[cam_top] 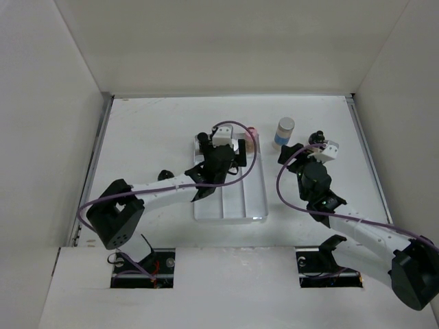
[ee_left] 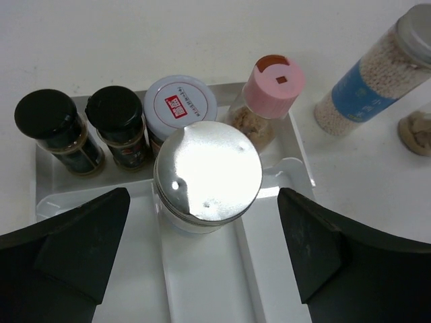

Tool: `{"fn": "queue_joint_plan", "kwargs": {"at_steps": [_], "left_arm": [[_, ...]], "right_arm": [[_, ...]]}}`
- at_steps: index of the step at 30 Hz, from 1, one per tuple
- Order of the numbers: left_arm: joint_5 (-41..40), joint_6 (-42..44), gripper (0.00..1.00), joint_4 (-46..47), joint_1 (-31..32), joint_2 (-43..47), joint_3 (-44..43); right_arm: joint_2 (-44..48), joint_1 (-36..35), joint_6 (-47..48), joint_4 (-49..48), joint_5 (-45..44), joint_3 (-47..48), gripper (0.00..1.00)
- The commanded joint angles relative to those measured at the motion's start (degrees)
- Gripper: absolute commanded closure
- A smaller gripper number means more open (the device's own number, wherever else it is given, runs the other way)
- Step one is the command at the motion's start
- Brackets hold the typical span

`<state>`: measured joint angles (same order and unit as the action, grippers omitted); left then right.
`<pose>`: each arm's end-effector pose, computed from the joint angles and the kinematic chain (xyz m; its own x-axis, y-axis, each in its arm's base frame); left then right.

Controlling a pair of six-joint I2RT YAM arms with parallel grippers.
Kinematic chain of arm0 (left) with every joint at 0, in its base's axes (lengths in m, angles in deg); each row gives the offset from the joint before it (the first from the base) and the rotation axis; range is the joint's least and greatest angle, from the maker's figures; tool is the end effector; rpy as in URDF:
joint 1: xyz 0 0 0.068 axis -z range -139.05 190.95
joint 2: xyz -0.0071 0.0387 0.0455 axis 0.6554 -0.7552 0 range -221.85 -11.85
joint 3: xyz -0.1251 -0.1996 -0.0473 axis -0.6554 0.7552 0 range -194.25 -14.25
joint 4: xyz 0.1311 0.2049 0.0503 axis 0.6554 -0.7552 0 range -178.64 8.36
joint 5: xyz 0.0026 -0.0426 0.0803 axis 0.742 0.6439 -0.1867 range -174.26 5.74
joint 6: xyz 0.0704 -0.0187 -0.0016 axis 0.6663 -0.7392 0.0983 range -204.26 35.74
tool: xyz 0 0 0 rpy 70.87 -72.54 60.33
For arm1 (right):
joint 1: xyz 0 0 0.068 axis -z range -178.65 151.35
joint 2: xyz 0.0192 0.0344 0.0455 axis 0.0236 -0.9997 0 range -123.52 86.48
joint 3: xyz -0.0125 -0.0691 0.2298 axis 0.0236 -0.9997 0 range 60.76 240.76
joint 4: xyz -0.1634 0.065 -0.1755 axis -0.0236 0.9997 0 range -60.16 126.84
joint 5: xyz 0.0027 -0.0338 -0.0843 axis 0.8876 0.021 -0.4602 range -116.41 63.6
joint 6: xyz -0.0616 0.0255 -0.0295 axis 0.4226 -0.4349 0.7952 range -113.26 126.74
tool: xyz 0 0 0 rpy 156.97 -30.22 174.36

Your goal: Organize the condiment bottles

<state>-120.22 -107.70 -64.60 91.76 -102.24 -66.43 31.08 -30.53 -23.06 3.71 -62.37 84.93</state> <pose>0.2519 -0.2526 0.2035 -0.3213 -0.1155 -0.9399 0.1671 0.9701 -0.1763 0.2229 0.0969 0.2235 -0.0310 0.4544 -0.8903 0.0976 0.8878 0.4498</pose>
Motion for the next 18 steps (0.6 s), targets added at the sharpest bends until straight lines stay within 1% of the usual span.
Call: {"fn": "queue_joint_plan", "kwargs": {"at_steps": [1, 2, 4, 6, 7, 8, 9, 11, 12, 13, 14, 15, 16, 17, 18], "left_arm": [[0.5, 0.0, 0.05, 4.8, 0.5, 6.3, 0.9], [0.7, 0.1, 0.03, 5.5, 0.4, 7.5, 1.3], [1.2, 0.1, 0.0, 7.0, 0.3, 10.3, 2.5], [1.8, 0.2, 0.0, 9.0, 0.1, 13.7, 4.2], [2.3, 0.2, 0.0, 10.1, 0.0, 15.7, 5.2], [3.0, 0.4, 0.0, 11.2, 0.0, 17.8, 6.5], [3.7, 0.5, 0.0, 12.2, -0.1, 19.9, 7.9], [5.0, 1.2, 0.0, 14.9, -0.3, 23.8, 11.4], [5.6, 1.5, 0.0, 16.3, -0.8, 25.7, 13.5], [6.3, 1.6, 0.0, 17.8, -1.1, 27.4, 15.7], [7.5, 1.6, 0.0, 19.6, -1.6, 29.1, 18.1], [8.9, 1.5, 0.03, 21.4, -2.2, 30.7, 20.5], [10.5, 1.3, 0.15, 23.4, -2.5, 31.9, 22.9], [12.0, 1.0, 0.33, 25.3, -2.5, 32.8, 24.9], [12.7, 0.9, 0.44, 26.5, -2.4, 33.3, 26.2]], "right_arm": [[0.6, 0.5, 0.4, -2.4, 0.7, -0.3, 0.16], [0.1, 0.3, 0.4, -2.4, 0.7, -0.2, 0.19], [-0.6, 0.2, 0.8, -2.3, 1.0, 0.4, 0.3], [-0.9, 0.2, 1.5, -2.0, 1.0, 0.9, 0.52], [-0.9, 0.1, 2.0, -1.7, 0.9, 1.1, 0.62], [-0.5, 0.1, 2.6, -1.2, 0.9, 1.4, 0.68], [0.1, 0.0, 2.9, -0.4, 0.9, 1.7, 0.72], [0.9, 0.0, 3.1, 1.7, 1.3, 2.5, 0.75], [1.0, -0.1, 3.2, 2.4, 1.7, 2.8, 0.73], [0.5, -0.1, 3.4, 2.8, 2.3, 3.3, 0.69], [-0.6, -0.1, 4.0, 3.2, 3.3, 4.0, 0.61], [-1.5, -0.1, 4.3, 3.6, 4.2, 4.6, 0.53], [-2.9, 0.0, 4.7, 4.4, 5.5, 5.6, 0.41], [-4.3, 0.5, 4.9, 5.7, 7.0, 7.1, 0.26], [-5.6, 0.8, 5.2, 7.3, 8.2, 8.8, 0.16]]}}
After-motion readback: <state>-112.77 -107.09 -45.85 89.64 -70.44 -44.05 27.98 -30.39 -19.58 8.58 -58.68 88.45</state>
